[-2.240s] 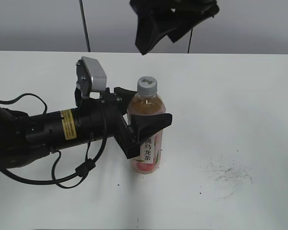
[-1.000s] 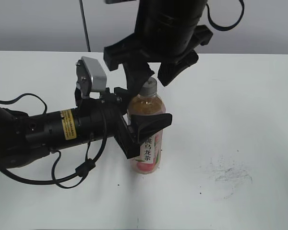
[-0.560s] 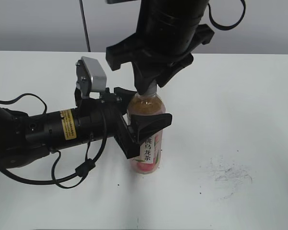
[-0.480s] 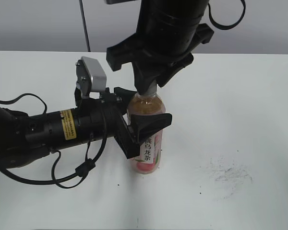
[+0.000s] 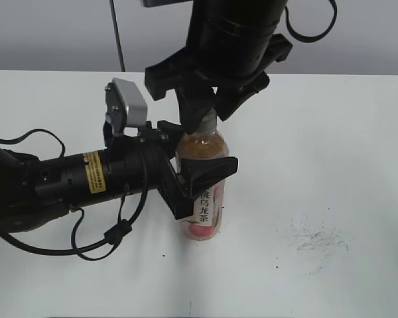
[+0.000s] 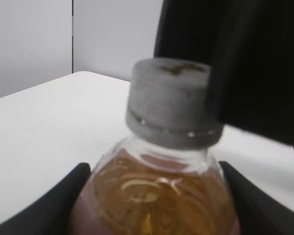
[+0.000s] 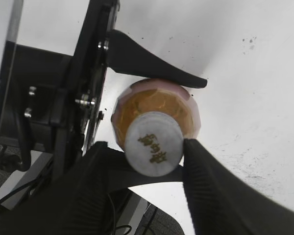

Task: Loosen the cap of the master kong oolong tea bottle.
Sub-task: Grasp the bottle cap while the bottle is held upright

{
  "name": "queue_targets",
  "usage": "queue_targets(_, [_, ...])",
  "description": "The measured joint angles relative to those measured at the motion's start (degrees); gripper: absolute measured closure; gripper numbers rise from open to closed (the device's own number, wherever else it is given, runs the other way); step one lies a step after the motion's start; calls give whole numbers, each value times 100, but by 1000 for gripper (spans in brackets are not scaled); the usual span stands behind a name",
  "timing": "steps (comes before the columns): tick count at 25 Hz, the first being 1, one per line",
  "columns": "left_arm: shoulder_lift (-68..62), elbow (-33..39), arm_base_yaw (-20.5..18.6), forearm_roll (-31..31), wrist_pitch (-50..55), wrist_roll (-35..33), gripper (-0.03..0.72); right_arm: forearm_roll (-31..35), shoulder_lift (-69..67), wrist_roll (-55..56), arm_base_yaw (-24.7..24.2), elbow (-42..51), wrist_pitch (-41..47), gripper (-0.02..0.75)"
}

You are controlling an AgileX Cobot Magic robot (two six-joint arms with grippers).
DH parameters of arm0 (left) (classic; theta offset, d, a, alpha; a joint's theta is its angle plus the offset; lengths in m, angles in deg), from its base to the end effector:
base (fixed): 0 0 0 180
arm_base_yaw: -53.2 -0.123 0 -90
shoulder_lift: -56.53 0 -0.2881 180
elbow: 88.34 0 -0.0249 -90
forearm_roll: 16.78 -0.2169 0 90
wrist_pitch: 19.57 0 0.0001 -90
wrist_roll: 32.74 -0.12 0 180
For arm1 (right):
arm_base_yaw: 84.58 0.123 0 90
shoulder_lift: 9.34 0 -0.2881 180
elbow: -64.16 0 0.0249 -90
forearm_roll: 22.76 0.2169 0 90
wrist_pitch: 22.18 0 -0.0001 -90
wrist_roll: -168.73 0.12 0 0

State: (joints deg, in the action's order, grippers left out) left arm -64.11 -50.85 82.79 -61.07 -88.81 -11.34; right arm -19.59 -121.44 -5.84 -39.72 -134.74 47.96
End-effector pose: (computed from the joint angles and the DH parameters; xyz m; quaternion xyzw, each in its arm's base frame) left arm 0.2580 -0.2366 0.1692 0.3906 0.6223 -0.4213 0.5317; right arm 0.2512 0.2588 0.2879 -0.3285 0.9330 0.0861 0.1196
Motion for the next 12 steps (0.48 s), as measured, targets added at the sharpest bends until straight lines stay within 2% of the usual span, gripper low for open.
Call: queue_targets(12, [0,0,0,0,0,0,240,13,-50,0,0,0,0,359])
